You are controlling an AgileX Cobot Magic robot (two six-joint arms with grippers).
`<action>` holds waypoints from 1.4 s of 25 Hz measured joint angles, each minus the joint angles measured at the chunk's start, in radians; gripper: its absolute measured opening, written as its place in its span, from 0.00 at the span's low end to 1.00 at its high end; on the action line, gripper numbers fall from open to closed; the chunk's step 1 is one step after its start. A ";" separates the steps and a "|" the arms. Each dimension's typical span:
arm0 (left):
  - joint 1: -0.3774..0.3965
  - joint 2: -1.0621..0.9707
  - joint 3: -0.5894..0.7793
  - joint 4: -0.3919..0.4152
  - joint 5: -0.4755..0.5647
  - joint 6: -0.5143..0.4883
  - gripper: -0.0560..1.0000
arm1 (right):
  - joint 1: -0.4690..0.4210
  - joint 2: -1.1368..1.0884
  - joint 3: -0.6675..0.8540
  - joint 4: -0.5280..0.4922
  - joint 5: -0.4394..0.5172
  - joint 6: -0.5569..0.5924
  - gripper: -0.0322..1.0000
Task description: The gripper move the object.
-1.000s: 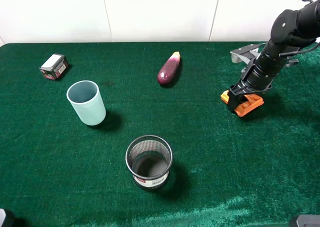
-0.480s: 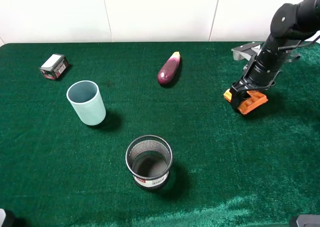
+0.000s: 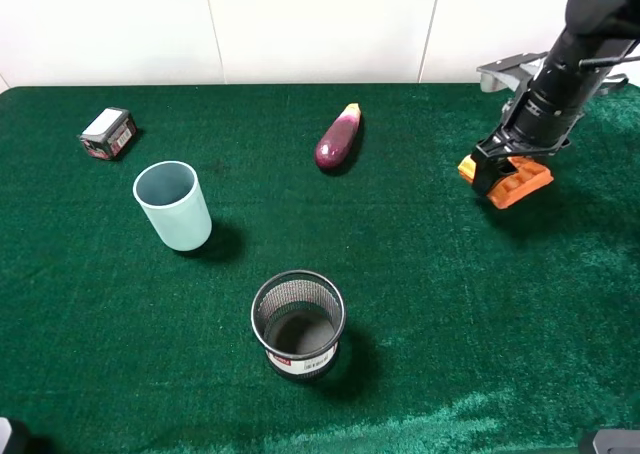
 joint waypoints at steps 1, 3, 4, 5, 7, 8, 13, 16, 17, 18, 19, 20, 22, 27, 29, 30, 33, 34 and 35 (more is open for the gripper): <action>0.000 0.000 0.000 0.000 0.000 0.000 0.98 | 0.000 -0.009 -0.004 0.000 0.016 0.009 0.53; 0.000 0.000 0.000 0.000 0.000 0.000 0.98 | 0.000 -0.018 -0.019 0.000 0.051 0.025 0.53; 0.000 0.000 0.000 0.000 0.000 0.000 0.98 | 0.000 -0.020 -0.027 0.000 0.070 0.036 0.53; 0.000 0.000 0.000 0.000 0.000 0.000 0.98 | 0.000 -0.020 -0.038 0.000 0.085 0.043 0.53; 0.000 0.000 0.000 0.000 0.000 0.000 0.98 | 0.000 -0.020 -0.062 0.001 0.122 0.048 0.53; 0.000 0.000 0.000 0.000 0.000 0.000 0.98 | 0.000 -0.020 -0.074 0.002 0.142 0.051 0.53; 0.000 0.000 0.000 0.000 0.000 0.000 0.98 | 0.000 -0.020 -0.137 0.023 0.219 0.087 0.53; 0.000 0.000 0.000 0.000 0.000 0.000 0.98 | 0.000 -0.020 -0.162 0.040 0.253 0.095 0.53; 0.000 0.000 0.000 0.000 0.000 0.000 0.98 | 0.000 -0.020 -0.171 0.046 0.265 0.097 0.53; 0.000 0.000 0.000 0.000 0.000 0.000 0.98 | 0.001 -0.020 -0.179 0.051 0.273 0.102 0.53; 0.000 0.000 0.000 0.000 0.000 0.000 0.98 | 0.006 -0.020 -0.186 0.051 0.283 0.111 0.53; 0.000 0.000 0.000 0.000 0.000 0.000 0.98 | 0.014 -0.020 -0.194 0.049 0.291 0.118 0.53; 0.000 0.000 0.000 0.000 0.000 0.000 0.98 | 0.038 -0.020 -0.210 0.042 0.306 0.132 0.53; 0.000 0.000 0.000 0.000 0.000 0.000 0.98 | 0.107 -0.024 -0.253 0.038 0.344 0.173 0.53; 0.000 0.000 0.000 0.000 0.000 0.000 0.98 | 0.131 -0.030 -0.255 0.037 0.350 0.195 0.53; 0.000 0.000 0.000 0.000 0.000 0.000 0.98 | 0.145 -0.033 -0.255 0.037 0.353 0.204 0.53; 0.000 0.000 0.000 0.000 0.000 0.000 0.98 | 0.187 -0.043 -0.255 0.036 0.363 0.234 0.53; 0.000 0.000 0.000 0.000 0.000 0.000 0.98 | 0.202 -0.050 -0.255 0.036 0.366 0.245 0.53; 0.000 0.000 0.000 0.000 0.000 0.000 0.98 | 0.215 -0.056 -0.255 0.037 0.369 0.256 0.53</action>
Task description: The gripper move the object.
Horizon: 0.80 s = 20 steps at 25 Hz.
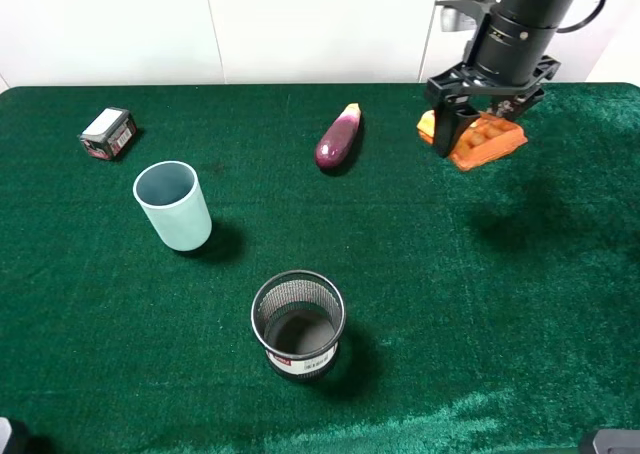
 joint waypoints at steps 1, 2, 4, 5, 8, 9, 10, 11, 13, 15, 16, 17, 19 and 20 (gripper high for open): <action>0.000 0.000 0.000 0.000 0.000 0.000 0.98 | 0.012 -0.009 0.000 0.002 0.001 0.011 0.53; 0.000 0.000 0.000 0.000 0.000 0.000 0.98 | 0.025 -0.017 0.000 0.002 0.005 0.024 0.53; 0.000 0.000 0.000 0.000 0.000 0.000 0.98 | 0.053 -0.032 0.000 0.002 0.006 0.048 0.53; 0.000 0.000 0.000 0.000 0.000 0.000 0.98 | 0.064 -0.038 0.000 0.004 0.006 0.059 0.53; 0.000 0.000 0.000 0.000 0.000 0.000 0.98 | 0.102 -0.049 0.000 0.013 0.006 0.091 0.53; 0.000 0.000 0.000 0.000 0.000 0.000 0.98 | 0.112 -0.050 0.000 0.020 0.006 0.102 0.53; 0.000 0.000 0.000 0.000 0.000 0.000 0.98 | 0.123 -0.050 0.000 0.027 0.006 0.109 0.53; 0.000 0.000 0.000 0.000 0.000 0.000 0.98 | 0.132 -0.050 0.000 0.034 0.006 0.118 0.53; 0.000 0.000 0.000 0.000 0.000 0.000 0.98 | 0.145 -0.050 0.000 0.044 0.006 0.134 0.53; 0.000 0.000 0.000 0.000 0.000 0.000 0.98 | 0.151 -0.050 0.000 0.068 0.006 0.149 0.53; 0.000 0.000 0.000 0.000 0.000 0.000 0.98 | 0.154 -0.050 0.000 0.077 0.005 0.153 0.53; 0.000 0.000 0.000 0.000 0.000 0.000 0.98 | 0.157 -0.050 0.000 0.087 0.005 0.153 0.53; 0.000 0.000 0.000 0.000 0.000 0.000 0.98 | 0.157 -0.050 0.000 0.114 0.003 0.155 0.53; 0.000 0.000 0.000 0.000 0.000 0.000 0.98 | 0.157 -0.050 0.000 0.122 0.003 0.156 0.53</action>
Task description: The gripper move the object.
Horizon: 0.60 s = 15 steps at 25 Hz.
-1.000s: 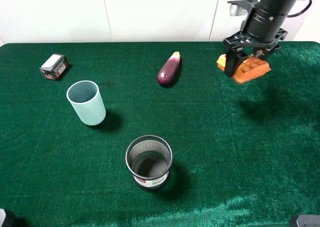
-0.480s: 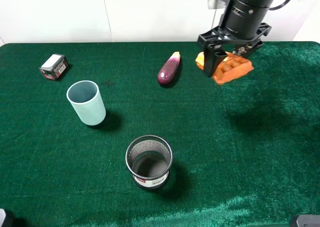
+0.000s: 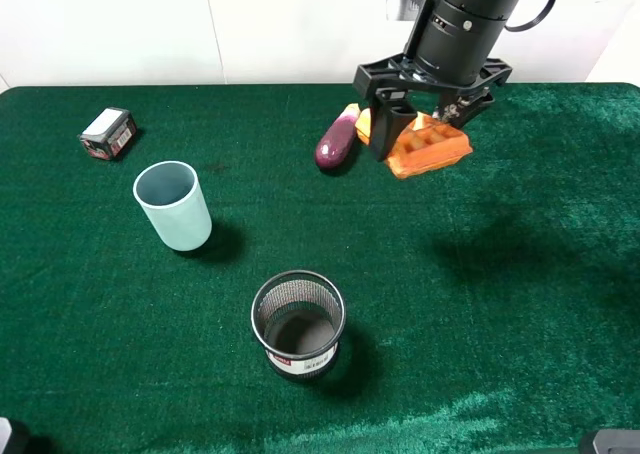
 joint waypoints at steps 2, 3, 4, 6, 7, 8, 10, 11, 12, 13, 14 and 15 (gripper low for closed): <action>0.000 0.000 0.000 0.000 0.000 0.000 0.98 | 0.000 0.000 0.000 0.017 -0.001 0.000 0.53; 0.000 0.000 0.000 0.000 0.000 0.000 0.98 | 0.004 -0.002 0.000 0.021 -0.002 0.000 0.53; 0.000 0.000 0.000 0.000 0.000 0.000 0.98 | 0.009 -0.003 0.000 0.023 -0.003 0.000 0.53; 0.000 0.000 0.000 0.000 0.000 0.000 0.98 | 0.028 -0.003 -0.003 0.023 -0.004 0.000 0.53; 0.000 0.000 0.000 0.000 0.000 0.000 0.98 | 0.041 -0.003 -0.008 0.023 -0.002 0.000 0.53; 0.000 0.000 0.000 0.000 0.000 0.000 0.98 | 0.056 -0.003 -0.018 0.018 -0.001 0.003 0.53; 0.000 0.000 0.000 0.000 0.000 0.000 0.98 | 0.086 -0.003 -0.046 -0.004 0.003 0.021 0.53; 0.000 0.000 0.000 0.000 0.000 0.000 0.98 | 0.104 -0.003 -0.066 -0.014 0.003 0.030 0.53; 0.000 0.000 0.000 0.000 0.000 0.000 0.98 | 0.121 -0.003 -0.087 -0.025 0.002 0.038 0.53; 0.000 0.000 0.000 0.000 0.000 0.000 0.98 | 0.138 -0.003 -0.107 -0.035 0.003 0.050 0.53; 0.000 0.000 0.000 0.000 0.000 0.000 0.98 | 0.153 -0.003 -0.123 -0.044 0.003 0.060 0.53; 0.000 0.000 0.000 0.000 0.000 0.000 0.98 | 0.169 -0.003 -0.137 -0.048 0.003 0.070 0.53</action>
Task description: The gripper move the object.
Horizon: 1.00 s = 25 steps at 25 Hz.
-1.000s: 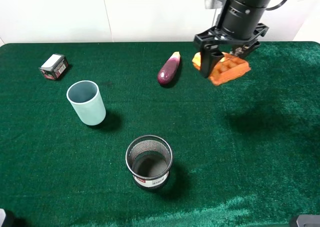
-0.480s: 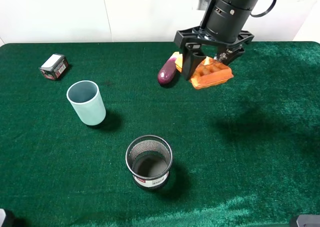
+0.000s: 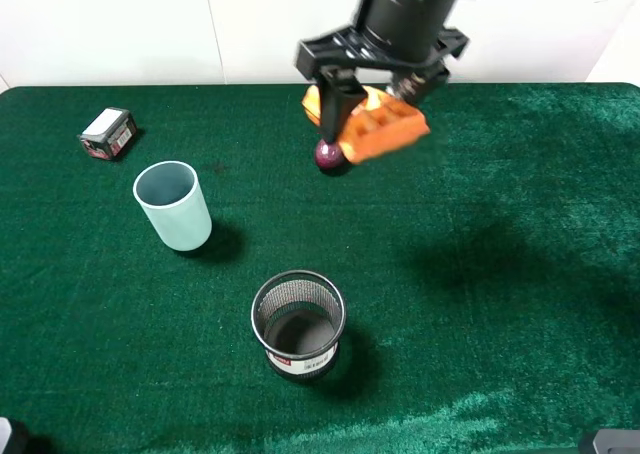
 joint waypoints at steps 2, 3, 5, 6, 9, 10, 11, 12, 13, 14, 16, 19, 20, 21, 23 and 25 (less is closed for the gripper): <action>0.000 0.000 0.000 0.000 0.000 0.000 0.98 | 0.030 0.000 -0.016 -0.007 0.000 0.010 0.53; 0.000 0.000 0.000 0.000 0.000 0.000 0.98 | 0.047 0.000 -0.020 -0.010 0.001 0.022 0.53; 0.000 0.000 0.000 0.000 0.000 0.000 0.98 | 0.081 0.000 -0.023 -0.011 0.001 0.031 0.53; 0.000 0.000 0.000 0.000 0.000 0.000 0.98 | 0.096 0.000 -0.023 -0.012 0.001 0.033 0.53; 0.000 0.000 0.000 0.000 0.000 0.000 0.98 | 0.147 0.000 -0.023 -0.013 0.001 0.046 0.53; 0.000 0.000 0.000 0.000 0.000 0.000 0.98 | 0.165 0.000 -0.023 -0.013 0.001 0.052 0.53; 0.000 0.000 0.000 0.000 0.000 0.000 0.98 | 0.183 0.000 -0.023 -0.013 0.001 0.055 0.53; 0.000 0.000 0.000 0.000 0.000 0.000 0.98 | 0.200 0.000 -0.023 -0.014 -0.001 0.060 0.53; 0.000 0.000 0.000 0.000 0.000 0.000 0.98 | 0.215 0.000 -0.023 -0.014 -0.005 0.066 0.53; 0.000 0.000 0.000 0.000 0.000 0.000 0.98 | 0.232 0.000 -0.023 -0.013 -0.010 0.073 0.53; 0.000 0.000 0.000 0.001 0.000 0.000 0.98 | 0.261 0.000 -0.023 -0.013 -0.034 0.084 0.53; 0.000 0.000 0.000 0.001 0.000 0.000 0.98 | 0.296 0.000 -0.023 -0.012 -0.064 0.097 0.53; 0.000 0.000 0.000 0.001 0.000 0.000 0.98 | 0.305 0.000 -0.023 -0.012 -0.076 0.099 0.53; 0.000 0.000 0.000 0.002 0.000 0.000 0.98 | 0.314 0.001 -0.023 -0.010 -0.084 0.099 0.53; 0.000 0.000 0.000 0.002 0.000 0.000 0.98 | 0.331 0.015 -0.023 0.001 -0.098 0.102 0.53; 0.000 0.000 0.000 0.002 0.000 0.000 0.98 | 0.344 0.038 -0.023 0.009 -0.119 0.102 0.53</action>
